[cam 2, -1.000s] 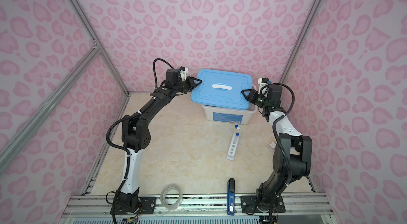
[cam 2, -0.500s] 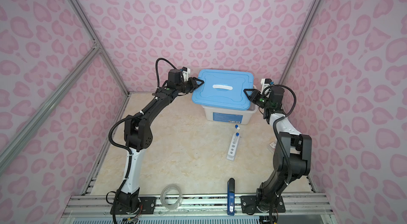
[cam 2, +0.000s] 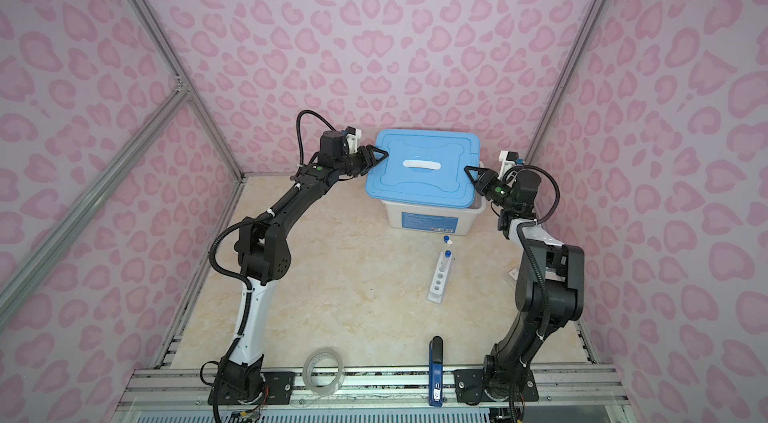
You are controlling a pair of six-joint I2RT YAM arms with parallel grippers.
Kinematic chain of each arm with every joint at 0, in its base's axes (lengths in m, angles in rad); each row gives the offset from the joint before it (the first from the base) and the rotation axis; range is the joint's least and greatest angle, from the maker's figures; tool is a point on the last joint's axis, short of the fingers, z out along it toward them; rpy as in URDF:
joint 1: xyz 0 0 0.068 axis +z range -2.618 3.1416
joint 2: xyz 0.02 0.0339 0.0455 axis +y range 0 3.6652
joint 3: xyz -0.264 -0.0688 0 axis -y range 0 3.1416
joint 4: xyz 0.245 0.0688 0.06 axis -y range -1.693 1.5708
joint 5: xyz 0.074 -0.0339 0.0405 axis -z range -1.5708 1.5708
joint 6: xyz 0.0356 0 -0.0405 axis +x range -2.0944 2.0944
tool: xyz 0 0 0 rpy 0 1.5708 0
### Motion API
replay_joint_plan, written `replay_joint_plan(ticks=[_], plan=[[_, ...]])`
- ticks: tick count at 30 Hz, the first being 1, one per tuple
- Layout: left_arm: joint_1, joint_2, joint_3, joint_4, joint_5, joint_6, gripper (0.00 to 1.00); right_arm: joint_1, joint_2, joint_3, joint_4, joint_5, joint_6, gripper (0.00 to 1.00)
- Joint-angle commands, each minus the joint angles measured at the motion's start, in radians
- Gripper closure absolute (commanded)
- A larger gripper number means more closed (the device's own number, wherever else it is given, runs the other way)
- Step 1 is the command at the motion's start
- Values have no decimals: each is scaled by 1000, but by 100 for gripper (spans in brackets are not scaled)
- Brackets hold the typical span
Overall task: Organize the chemistry lab equipment
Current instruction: 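Lower the blue lid onto the white bin's rim with both grippers, then press the blue lid down onto the bin with both grippers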
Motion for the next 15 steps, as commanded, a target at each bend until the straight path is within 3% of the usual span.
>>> replay_joint_plan(ticks=[1, 15], plan=[[-1, -5, 15, 45, 15, 17, 37, -1, 26, -9, 188, -6, 98, 77], [0, -21, 16, 37, 0, 35, 27, -25, 23, -10, 193, -20, 127, 77]])
